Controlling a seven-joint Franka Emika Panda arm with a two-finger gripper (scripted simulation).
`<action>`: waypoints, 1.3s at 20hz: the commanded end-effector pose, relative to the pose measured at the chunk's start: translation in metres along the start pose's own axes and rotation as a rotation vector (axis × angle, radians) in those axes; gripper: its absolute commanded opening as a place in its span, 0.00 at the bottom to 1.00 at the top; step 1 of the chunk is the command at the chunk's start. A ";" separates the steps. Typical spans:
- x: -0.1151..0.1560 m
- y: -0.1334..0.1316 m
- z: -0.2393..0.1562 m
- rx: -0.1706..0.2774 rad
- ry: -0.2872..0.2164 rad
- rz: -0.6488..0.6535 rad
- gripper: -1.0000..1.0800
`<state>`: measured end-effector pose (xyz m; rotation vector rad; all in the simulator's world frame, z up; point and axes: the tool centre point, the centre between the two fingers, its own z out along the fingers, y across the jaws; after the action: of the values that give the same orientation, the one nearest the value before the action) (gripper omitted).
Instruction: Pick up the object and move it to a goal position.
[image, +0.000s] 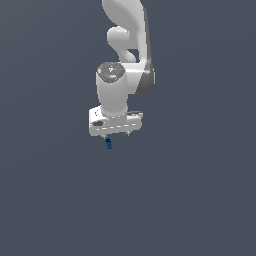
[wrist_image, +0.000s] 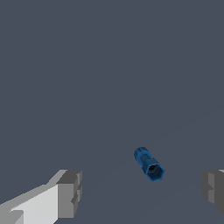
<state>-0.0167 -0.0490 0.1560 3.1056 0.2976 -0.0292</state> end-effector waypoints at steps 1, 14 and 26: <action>-0.004 0.005 0.008 0.002 0.002 -0.051 0.96; -0.027 0.030 0.046 0.011 0.015 -0.323 0.96; -0.039 0.041 0.064 0.014 0.024 -0.455 0.96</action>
<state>-0.0477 -0.0970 0.0951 2.9838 0.9810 -0.0024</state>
